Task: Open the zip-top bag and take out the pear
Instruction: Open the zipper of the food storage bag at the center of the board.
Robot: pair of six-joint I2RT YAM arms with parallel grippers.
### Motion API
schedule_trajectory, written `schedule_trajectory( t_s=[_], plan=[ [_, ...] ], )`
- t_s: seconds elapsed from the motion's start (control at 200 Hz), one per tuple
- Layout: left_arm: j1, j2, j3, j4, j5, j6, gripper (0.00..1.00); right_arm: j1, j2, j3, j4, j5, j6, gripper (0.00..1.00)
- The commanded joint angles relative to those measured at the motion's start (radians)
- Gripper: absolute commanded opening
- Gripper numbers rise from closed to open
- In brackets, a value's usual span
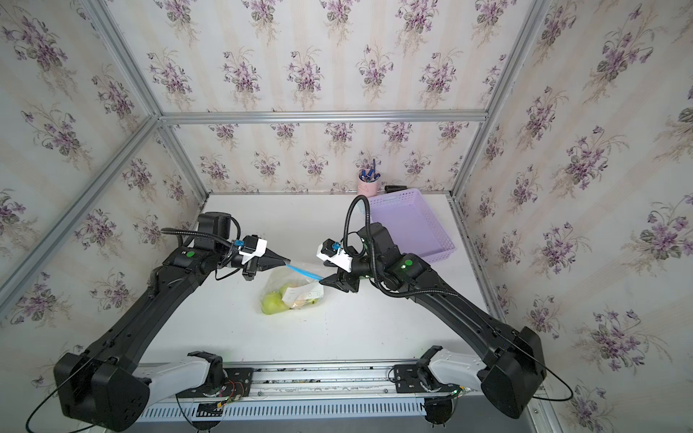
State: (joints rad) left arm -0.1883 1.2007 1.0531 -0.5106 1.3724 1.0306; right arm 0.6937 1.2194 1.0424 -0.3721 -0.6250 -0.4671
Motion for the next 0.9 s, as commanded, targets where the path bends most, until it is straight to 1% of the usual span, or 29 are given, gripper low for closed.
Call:
schedule_trajectory(
  t_s=[0.0, 0.1, 0.245, 0.315, 0.445, 0.49, 0.53, 0.545, 0.575, 0.595, 0.61, 0.62, 0.63, 0.645, 0.65, 0.664, 0.674, 0.694, 0.709, 0.734, 0.764, 0.809, 0.819, 0.844, 0.894],
  plan=[
    [0.002, 0.001, 0.007, 0.003, 0.034, 0.003, 0.00, 0.002, 0.013, 0.015, 0.008, 0.041, 0.002, 0.51],
    [0.001, 0.000, 0.005, 0.003, 0.036, 0.003, 0.00, 0.002, 0.020, 0.021, 0.015, 0.068, 0.013, 0.42],
    [0.001, 0.003, 0.005, 0.002, 0.037, 0.003, 0.00, 0.001, 0.019, 0.019, 0.020, 0.074, 0.012, 0.37],
    [0.001, 0.005, 0.008, 0.002, 0.041, 0.003, 0.00, 0.004, 0.029, 0.019, 0.028, 0.096, 0.024, 0.29],
    [0.002, 0.016, 0.015, 0.007, 0.045, -0.006, 0.00, 0.060, 0.056, 0.024, 0.055, 0.147, 0.043, 0.23],
    [0.002, 0.022, 0.019, 0.008, 0.044, -0.009, 0.00, 0.079, 0.065, 0.023, 0.074, 0.165, 0.058, 0.14],
    [0.002, 0.026, 0.022, 0.009, 0.041, -0.015, 0.00, 0.084, 0.073, 0.022, 0.091, 0.172, 0.077, 0.01],
    [0.001, 0.027, 0.022, 0.009, 0.039, -0.019, 0.00, 0.084, 0.075, 0.023, 0.097, 0.176, 0.085, 0.00],
    [0.002, 0.026, 0.021, 0.023, 0.020, -0.042, 0.14, 0.084, 0.077, 0.025, 0.109, 0.187, 0.099, 0.00],
    [0.001, 0.024, 0.016, 0.057, -0.009, -0.089, 0.26, 0.084, 0.077, 0.026, 0.117, 0.198, 0.110, 0.00],
    [0.001, 0.020, 0.008, 0.103, -0.043, -0.138, 0.39, 0.083, 0.076, 0.029, 0.125, 0.208, 0.117, 0.00],
    [0.000, 0.017, 0.003, 0.133, -0.069, -0.197, 0.47, 0.083, 0.075, 0.030, 0.129, 0.214, 0.123, 0.00],
    [0.001, 0.012, -0.004, 0.172, -0.101, -0.253, 0.51, 0.082, 0.076, 0.031, 0.133, 0.222, 0.131, 0.00],
    [0.000, 0.006, -0.014, 0.222, -0.157, -0.337, 0.64, 0.079, 0.076, 0.034, 0.141, 0.233, 0.144, 0.00],
    [0.000, 0.003, -0.017, 0.238, -0.179, -0.365, 0.66, 0.078, 0.076, 0.036, 0.142, 0.237, 0.149, 0.00],
    [0.003, -0.003, -0.024, 0.273, -0.229, -0.439, 0.76, 0.074, 0.077, 0.038, 0.151, 0.249, 0.164, 0.00],
    [0.004, -0.009, -0.026, 0.288, -0.288, -0.479, 0.81, 0.070, 0.078, 0.042, 0.157, 0.251, 0.175, 0.00],
    [0.012, -0.018, -0.027, 0.302, -0.368, -0.537, 0.89, 0.058, 0.083, 0.050, 0.166, 0.250, 0.206, 0.00],
    [0.020, -0.022, -0.026, 0.311, -0.407, -0.568, 0.91, 0.049, 0.088, 0.058, 0.170, 0.245, 0.232, 0.00],
    [0.042, -0.032, -0.028, 0.330, -0.454, -0.625, 0.93, 0.034, 0.101, 0.077, 0.177, 0.240, 0.289, 0.00],
    [0.076, -0.042, -0.033, 0.371, -0.513, -0.737, 0.94, 0.014, 0.123, 0.106, 0.179, 0.248, 0.379, 0.00],
    [0.123, -0.055, -0.049, 0.439, -0.580, -0.953, 0.97, -0.014, 0.160, 0.168, 0.162, 0.240, 0.517, 0.00],
    [0.132, -0.057, -0.053, 0.451, -0.584, -0.990, 0.98, -0.020, 0.176, 0.181, 0.159, 0.235, 0.549, 0.00],
    [0.145, -0.061, -0.067, 0.485, -0.591, -1.129, 1.00, -0.032, 0.206, 0.221, 0.143, 0.215, 0.620, 0.00],
    [0.147, -0.064, -0.094, 0.527, -0.595, -1.371, 1.00, -0.042, 0.259, 0.284, 0.123, 0.165, 0.717, 0.00]
  ],
)
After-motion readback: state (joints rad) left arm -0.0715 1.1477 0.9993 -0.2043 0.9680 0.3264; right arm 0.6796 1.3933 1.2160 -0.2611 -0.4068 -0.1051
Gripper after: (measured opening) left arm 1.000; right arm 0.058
